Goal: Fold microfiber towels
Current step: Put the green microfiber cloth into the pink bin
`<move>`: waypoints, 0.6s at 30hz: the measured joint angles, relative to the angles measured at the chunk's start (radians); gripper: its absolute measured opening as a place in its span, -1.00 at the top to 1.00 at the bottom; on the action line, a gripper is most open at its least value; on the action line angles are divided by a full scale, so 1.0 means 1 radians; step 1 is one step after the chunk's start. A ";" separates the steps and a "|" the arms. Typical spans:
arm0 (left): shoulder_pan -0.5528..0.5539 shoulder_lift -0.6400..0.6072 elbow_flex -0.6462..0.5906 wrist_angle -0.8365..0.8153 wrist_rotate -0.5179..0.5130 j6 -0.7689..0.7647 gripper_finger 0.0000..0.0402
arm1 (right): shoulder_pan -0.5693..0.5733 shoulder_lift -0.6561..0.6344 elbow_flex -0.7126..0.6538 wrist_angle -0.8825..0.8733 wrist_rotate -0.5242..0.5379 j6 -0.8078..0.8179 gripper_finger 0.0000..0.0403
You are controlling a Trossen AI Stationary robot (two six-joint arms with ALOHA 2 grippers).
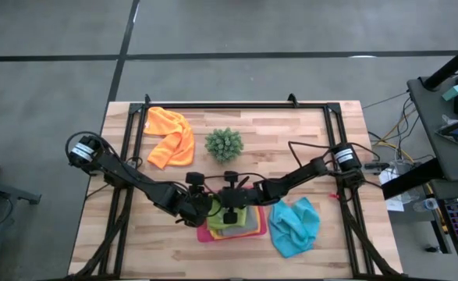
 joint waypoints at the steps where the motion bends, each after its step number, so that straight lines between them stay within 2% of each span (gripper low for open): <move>1: 0.000 0.000 -0.005 0.000 0.000 0.000 0.38 | 0.002 -0.002 0.003 0.001 0.000 -0.013 0.96; 10: 0.007 0.000 -0.047 0.037 -0.011 0.001 0.38 | 0.049 -0.083 0.003 -0.145 0.000 -0.107 0.96; 18: 0.013 0.000 -0.050 0.091 -0.039 0.051 0.38 | 0.053 -0.087 0.005 -0.127 0.000 -0.088 0.96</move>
